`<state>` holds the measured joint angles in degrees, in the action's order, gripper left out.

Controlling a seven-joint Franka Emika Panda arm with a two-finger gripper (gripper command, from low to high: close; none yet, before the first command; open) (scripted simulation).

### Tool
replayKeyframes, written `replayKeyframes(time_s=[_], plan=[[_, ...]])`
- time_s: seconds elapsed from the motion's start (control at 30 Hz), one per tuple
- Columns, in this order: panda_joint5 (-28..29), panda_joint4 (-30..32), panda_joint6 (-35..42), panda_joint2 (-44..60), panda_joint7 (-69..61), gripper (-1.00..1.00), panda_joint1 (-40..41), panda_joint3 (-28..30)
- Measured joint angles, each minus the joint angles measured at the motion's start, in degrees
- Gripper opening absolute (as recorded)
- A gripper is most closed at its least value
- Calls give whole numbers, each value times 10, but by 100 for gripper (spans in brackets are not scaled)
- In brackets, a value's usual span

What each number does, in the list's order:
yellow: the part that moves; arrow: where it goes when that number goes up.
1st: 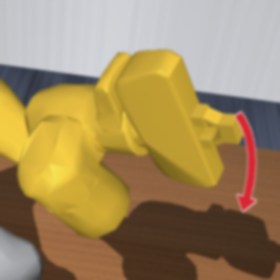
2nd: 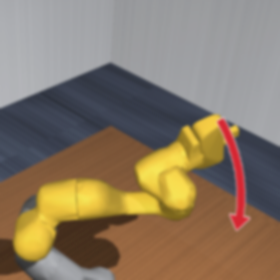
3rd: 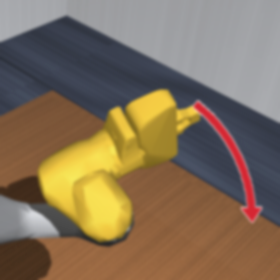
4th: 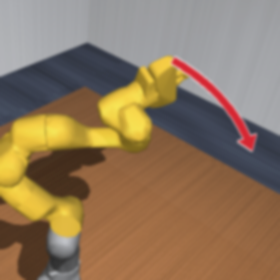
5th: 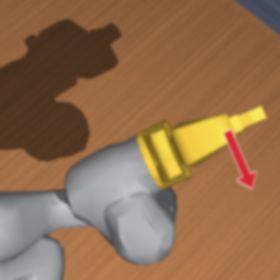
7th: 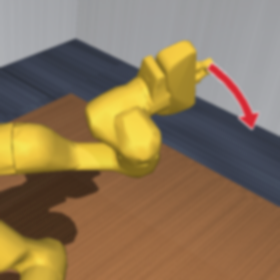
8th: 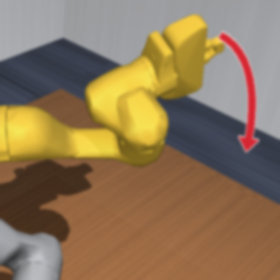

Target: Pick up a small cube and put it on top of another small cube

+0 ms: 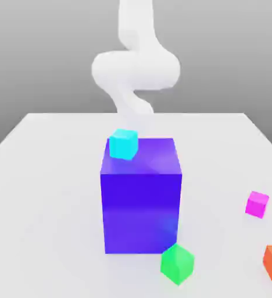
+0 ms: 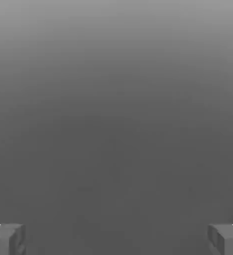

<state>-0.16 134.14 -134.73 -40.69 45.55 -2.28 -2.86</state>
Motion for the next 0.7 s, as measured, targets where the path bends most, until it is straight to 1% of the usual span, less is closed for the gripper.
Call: replayKeyframes(time_s=[0.2, 0.4, 0.57, 0.7], plan=[[1, 58, -73, 126, -3, 0, -57, -76], [15, 115, -145, 249, 3, 0, -113, -153], [46, 161, -203, 355, 22, 0, -161, -214], [87, 198, -249, 443, 49, 0, -221, -245]])
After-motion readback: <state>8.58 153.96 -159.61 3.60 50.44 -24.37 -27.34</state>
